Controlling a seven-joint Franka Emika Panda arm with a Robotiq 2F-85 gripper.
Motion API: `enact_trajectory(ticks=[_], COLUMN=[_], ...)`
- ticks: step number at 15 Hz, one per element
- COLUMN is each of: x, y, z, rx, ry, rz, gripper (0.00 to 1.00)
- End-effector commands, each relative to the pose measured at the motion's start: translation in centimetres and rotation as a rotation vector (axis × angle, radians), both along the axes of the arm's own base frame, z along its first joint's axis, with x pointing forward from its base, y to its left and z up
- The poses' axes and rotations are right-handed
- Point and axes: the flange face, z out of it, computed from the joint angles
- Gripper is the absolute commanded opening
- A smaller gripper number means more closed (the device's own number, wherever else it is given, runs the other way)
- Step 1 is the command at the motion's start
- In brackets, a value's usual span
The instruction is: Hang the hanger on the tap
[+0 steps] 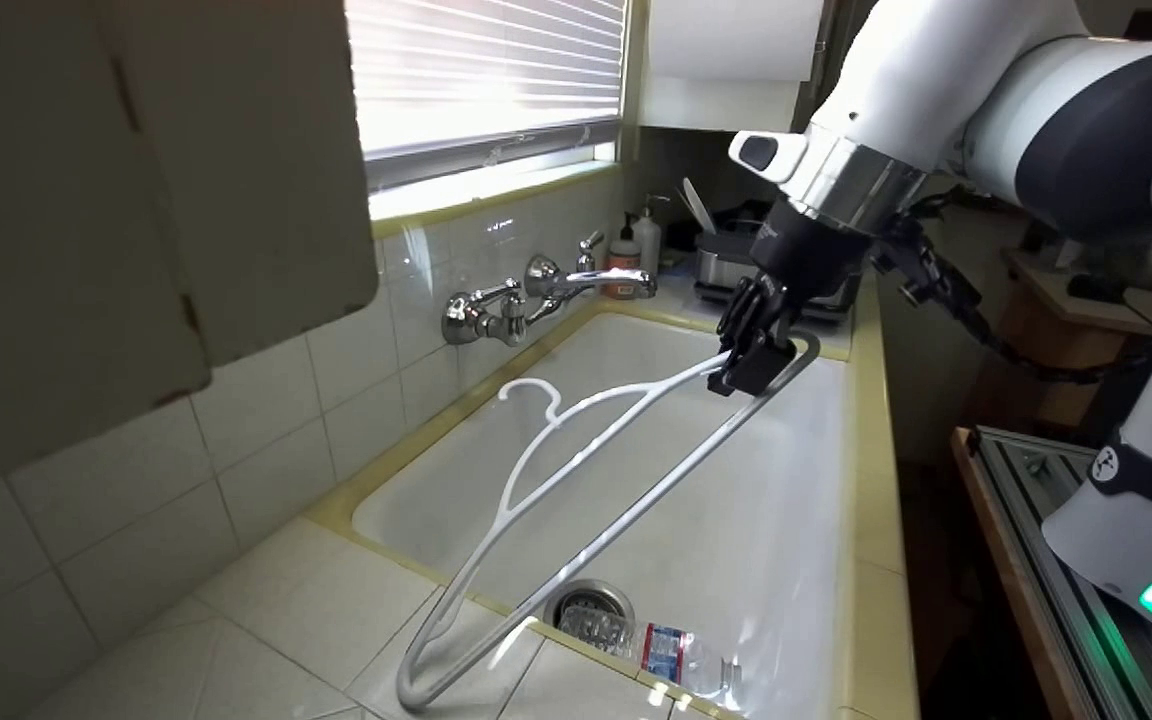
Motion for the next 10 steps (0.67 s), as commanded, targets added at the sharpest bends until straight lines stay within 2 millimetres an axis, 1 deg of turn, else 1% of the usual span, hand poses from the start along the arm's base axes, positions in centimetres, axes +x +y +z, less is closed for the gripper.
enact_trajectory(ticks=[1, 2, 3, 4, 8, 10], x=[-1.9, -2.4, -3.5, -3.8, -4.5, -4.3], y=[0.2, 0.1, -0.5, -0.7, -1.9, -2.4], z=[1.6, 1.9, 1.8, 2.1, 3.2, 3.5], rx=[-0.056, -0.073, -0.088, -0.106, -0.200, -0.247], ry=[0.040, 0.057, 0.075, 0.096, 0.171, 0.210], rz=[-0.084, -0.112, -0.142, -0.166, -0.247, -0.259], gripper=[0.02, 0.02, 0.02, 0.02, 0.02, 0.02])
